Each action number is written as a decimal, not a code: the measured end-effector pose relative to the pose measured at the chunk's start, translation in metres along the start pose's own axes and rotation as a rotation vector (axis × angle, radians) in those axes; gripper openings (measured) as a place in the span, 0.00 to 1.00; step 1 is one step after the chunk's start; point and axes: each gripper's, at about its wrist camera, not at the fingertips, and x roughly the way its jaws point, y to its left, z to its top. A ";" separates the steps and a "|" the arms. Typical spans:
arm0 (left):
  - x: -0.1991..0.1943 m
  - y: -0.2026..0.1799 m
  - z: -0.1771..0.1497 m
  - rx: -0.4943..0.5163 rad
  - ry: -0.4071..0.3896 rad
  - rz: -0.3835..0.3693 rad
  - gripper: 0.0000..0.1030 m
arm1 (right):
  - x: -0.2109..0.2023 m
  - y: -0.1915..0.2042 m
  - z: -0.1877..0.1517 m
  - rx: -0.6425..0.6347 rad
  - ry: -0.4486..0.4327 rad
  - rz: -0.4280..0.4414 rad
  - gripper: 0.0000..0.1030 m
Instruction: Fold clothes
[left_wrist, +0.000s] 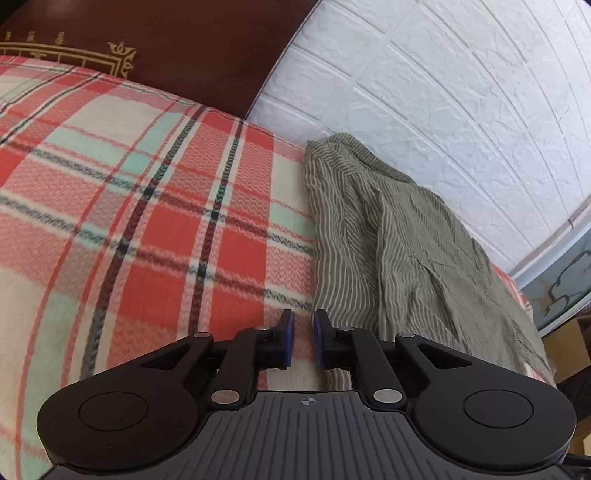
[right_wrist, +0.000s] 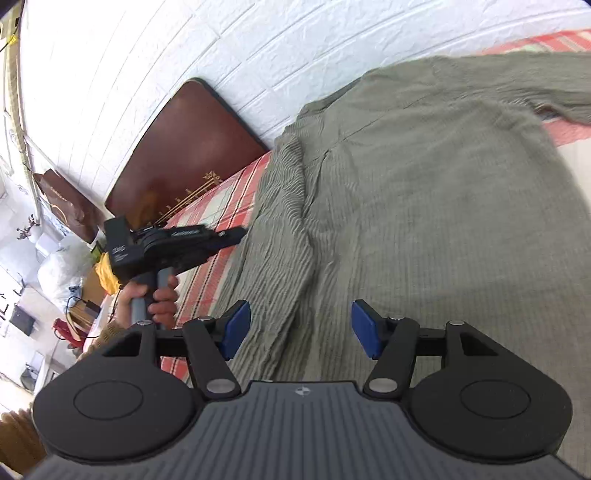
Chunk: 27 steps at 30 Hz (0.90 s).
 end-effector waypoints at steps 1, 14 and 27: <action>-0.009 -0.002 -0.005 0.001 0.002 -0.017 0.25 | -0.006 -0.002 -0.002 0.000 -0.004 -0.013 0.63; -0.068 -0.106 -0.067 0.286 0.081 -0.139 0.59 | -0.088 -0.028 -0.058 0.078 -0.114 -0.170 0.63; -0.038 -0.154 -0.115 0.469 0.204 -0.046 0.66 | -0.153 -0.061 -0.105 0.083 -0.242 -0.290 0.66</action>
